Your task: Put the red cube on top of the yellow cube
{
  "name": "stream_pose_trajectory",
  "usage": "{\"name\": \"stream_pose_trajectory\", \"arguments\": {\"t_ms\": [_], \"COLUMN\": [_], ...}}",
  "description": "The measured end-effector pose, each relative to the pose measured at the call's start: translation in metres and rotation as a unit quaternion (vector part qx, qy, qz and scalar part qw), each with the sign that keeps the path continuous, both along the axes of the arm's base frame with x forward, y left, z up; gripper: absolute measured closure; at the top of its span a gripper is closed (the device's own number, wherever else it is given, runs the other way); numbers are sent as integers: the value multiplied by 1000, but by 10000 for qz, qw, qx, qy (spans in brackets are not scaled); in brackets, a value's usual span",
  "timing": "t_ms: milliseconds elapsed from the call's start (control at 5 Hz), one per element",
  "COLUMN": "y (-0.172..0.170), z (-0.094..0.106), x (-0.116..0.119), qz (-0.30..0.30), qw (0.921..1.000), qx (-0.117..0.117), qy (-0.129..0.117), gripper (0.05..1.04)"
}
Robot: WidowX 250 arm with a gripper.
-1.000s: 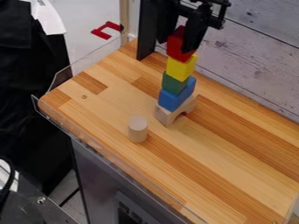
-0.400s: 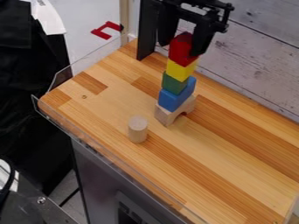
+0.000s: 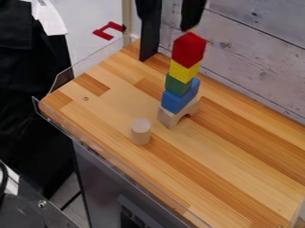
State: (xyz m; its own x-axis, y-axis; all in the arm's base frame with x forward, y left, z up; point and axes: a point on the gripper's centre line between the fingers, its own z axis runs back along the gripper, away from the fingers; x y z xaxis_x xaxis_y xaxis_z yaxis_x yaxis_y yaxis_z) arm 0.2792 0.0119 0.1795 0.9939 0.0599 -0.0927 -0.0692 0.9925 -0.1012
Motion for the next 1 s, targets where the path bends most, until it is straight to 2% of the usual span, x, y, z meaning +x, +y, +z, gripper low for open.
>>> {"name": "stream_pose_trajectory", "arguments": {"t_ms": [200, 400, 600, 800, 1000], "y": [5, 12, 18, 20, 22], "z": [19, 11, -12, -23, -32], "x": [-12, -25, -42, -48, -46], "qz": [-55, -116, -227, -266, -185], "qw": [9999, 9998, 9978, 9969, 9978], "qx": [56, 160, 360, 426, 444], "qy": [-121, 53, 510, 604, 463], "gripper": [85, 85, 85, 85, 85]}}
